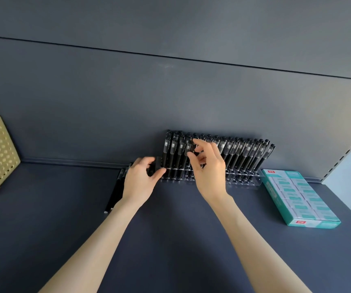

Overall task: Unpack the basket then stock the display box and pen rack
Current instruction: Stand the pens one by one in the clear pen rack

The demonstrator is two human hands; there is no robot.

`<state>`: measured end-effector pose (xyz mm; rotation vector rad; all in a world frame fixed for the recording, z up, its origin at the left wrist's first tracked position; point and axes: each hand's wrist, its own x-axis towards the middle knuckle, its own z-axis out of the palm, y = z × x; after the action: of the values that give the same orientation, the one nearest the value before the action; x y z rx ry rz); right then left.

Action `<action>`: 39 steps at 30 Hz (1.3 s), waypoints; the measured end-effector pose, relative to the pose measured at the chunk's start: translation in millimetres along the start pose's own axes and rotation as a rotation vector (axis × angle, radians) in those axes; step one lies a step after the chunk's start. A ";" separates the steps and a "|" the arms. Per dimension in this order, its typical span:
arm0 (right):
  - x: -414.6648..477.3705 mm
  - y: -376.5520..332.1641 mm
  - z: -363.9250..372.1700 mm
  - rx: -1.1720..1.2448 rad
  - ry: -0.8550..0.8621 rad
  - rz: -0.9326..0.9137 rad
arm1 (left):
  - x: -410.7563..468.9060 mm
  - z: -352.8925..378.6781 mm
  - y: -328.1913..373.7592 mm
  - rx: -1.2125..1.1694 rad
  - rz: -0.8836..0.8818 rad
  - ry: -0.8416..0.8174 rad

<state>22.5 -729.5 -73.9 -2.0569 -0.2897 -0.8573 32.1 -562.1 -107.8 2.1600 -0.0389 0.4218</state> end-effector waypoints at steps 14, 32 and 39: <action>-60.1 -34.2 82.2 -0.197 -0.459 0.336 | -39.5 -58.4 -49.5 0.391 -0.259 -0.009; -54.8 -64.9 155.2 -0.309 -0.225 0.684 | 8.7 -102.6 -85.1 0.418 -0.124 -0.251; -60.6 -63.4 157.1 -0.215 -0.141 0.657 | 15.6 -105.7 -89.9 0.284 -0.195 -0.328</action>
<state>20.2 -560.4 -135.4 -2.2070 0.4078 -0.3479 33.1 -422.9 -117.6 2.4657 0.0512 -0.0467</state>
